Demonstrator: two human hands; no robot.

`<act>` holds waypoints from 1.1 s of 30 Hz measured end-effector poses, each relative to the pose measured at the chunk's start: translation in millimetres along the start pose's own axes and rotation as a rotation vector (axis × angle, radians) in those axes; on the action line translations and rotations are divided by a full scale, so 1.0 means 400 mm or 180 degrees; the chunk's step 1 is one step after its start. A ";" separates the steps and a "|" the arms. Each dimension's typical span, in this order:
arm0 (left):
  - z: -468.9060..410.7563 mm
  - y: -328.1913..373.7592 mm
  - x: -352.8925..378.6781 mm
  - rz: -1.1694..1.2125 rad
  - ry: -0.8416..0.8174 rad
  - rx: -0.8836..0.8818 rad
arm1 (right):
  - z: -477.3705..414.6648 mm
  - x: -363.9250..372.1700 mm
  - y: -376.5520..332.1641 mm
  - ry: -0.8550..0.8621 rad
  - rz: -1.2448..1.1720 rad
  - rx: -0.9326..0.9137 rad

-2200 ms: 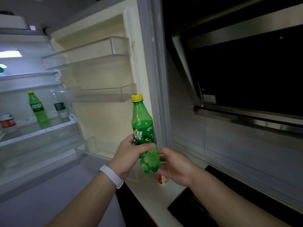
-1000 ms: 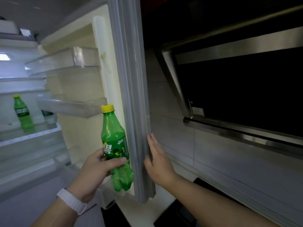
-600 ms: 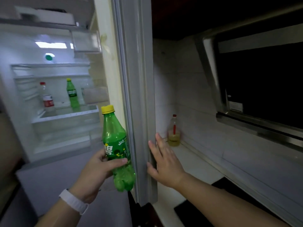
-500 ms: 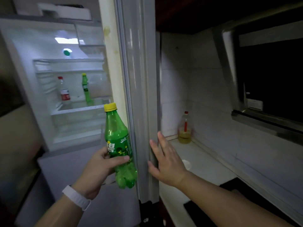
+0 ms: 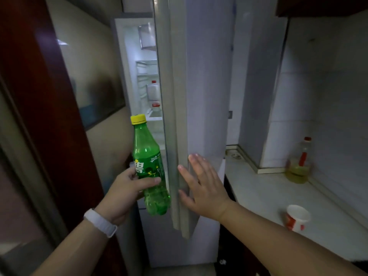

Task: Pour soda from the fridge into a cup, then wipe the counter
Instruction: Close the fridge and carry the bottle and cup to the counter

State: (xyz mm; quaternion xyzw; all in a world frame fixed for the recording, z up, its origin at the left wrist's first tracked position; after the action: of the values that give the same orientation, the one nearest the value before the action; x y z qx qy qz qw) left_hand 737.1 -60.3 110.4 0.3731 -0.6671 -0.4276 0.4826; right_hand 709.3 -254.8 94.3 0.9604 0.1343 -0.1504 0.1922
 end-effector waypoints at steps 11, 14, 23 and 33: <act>-0.129 0.087 -0.281 -0.0105 0.0390 0.0167 | -0.164 0.291 -0.151 -0.0022 -0.0062 -0.0063; -0.172 0.078 -0.344 -0.0091 0.0454 0.0146 | -0.196 0.368 -0.177 -0.0077 -0.0016 -0.0088; -0.255 0.041 -0.463 0.0054 0.0714 0.0000 | -0.284 0.549 -0.239 -0.0284 0.0123 0.0093; -0.348 0.039 -0.500 0.0079 0.0769 -0.0039 | -0.364 0.739 -0.227 -0.1098 0.0131 0.0070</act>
State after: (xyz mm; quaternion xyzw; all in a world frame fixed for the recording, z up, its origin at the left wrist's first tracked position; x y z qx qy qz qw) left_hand 920.9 97.9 83.4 0.4107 -0.6060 -0.3776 0.5671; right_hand 986.8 -55.3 92.0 0.9249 0.0779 -0.3105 0.2050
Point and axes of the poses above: each hand's wrist, its own z-axis away from the middle knuckle, its own x-axis out of the palm, y = z × x, the point moved 6 cm from there along -z, towards the middle knuckle, and after that the axes turned 13 degrees about z, right-handed, at the moved point
